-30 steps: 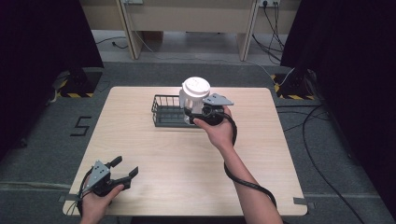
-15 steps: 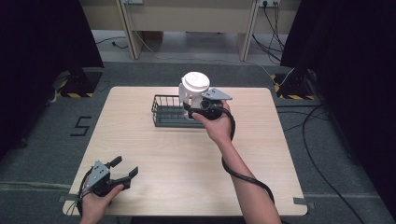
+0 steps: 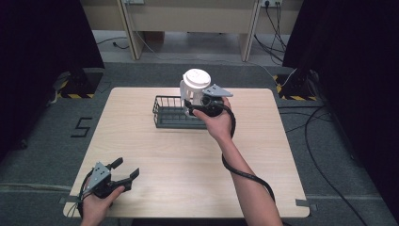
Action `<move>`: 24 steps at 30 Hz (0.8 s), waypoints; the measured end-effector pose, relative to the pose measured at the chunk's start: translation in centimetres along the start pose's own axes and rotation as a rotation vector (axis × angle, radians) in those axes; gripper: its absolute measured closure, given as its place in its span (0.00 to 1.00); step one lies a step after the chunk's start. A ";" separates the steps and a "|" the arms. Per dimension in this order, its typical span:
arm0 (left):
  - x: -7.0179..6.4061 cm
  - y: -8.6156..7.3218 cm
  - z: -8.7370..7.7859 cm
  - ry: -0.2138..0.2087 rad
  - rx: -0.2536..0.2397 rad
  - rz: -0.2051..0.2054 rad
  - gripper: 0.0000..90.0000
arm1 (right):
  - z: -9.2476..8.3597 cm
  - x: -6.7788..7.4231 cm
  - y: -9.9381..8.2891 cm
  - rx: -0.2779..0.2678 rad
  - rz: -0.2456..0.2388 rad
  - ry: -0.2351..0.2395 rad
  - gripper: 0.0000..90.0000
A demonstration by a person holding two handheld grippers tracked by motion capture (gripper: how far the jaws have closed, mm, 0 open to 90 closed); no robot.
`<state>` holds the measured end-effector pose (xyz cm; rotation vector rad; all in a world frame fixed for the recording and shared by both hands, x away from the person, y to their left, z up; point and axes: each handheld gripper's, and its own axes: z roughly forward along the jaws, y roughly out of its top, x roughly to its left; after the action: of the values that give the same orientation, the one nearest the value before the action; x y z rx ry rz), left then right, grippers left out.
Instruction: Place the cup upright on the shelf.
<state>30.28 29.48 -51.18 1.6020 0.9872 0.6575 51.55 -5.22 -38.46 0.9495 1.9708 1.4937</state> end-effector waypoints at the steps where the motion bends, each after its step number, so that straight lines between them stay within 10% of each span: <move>1: 0.0 0.0 0.0 0.000 0.000 -0.002 0.20 | 0.0 0.0 0.0 -0.001 0.001 -0.002 0.21; 24: 0.1 0.0 -0.1 -0.001 -0.005 -0.005 0.20 | 2.3 -0.3 0.2 0.021 0.015 -0.010 0.21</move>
<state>30.28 29.60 -51.15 1.5951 0.9881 0.6553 53.48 -3.98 -38.88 0.9806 1.9804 1.4755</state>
